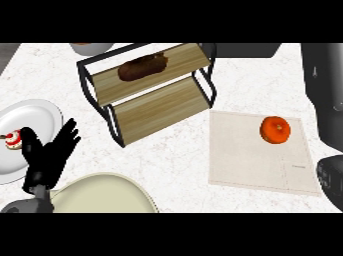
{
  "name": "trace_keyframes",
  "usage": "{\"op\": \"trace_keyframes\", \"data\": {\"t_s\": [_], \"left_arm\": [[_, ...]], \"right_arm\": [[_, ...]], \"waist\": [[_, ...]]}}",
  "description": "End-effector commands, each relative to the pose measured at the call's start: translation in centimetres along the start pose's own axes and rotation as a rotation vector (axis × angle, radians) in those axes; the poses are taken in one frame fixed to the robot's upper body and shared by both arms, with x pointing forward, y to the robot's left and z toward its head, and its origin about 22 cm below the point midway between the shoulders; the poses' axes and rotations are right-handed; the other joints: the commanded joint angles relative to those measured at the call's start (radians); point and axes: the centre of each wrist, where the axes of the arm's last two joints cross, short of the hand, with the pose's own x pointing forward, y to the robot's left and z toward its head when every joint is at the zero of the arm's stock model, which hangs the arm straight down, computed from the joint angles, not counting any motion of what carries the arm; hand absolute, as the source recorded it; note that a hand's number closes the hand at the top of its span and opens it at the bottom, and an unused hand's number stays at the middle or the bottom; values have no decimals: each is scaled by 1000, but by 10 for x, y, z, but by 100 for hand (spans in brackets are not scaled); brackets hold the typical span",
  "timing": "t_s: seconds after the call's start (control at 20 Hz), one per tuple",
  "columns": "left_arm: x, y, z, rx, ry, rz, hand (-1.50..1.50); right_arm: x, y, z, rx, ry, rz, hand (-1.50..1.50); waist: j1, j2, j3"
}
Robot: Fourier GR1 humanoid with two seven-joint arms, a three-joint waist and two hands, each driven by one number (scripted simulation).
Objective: Pick the sweet potato from the placemat and place it in the tiered shelf
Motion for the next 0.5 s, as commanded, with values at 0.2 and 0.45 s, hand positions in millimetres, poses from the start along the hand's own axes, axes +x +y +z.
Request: {"op": "trace_keyframes", "data": {"t_s": [0.2, 0.45], "left_arm": [[-10, -10, 15, -19, 29, 5, 0], [-16, -9, 3, -23, 15, 7, 0]], "right_arm": [[-19, -105, -16, -53, 67, -75, -150], [-24, -160, -22, -14, 44, -77, -150]], "waist": [[-5, -4, -2], [-2, 2, -3]]}}
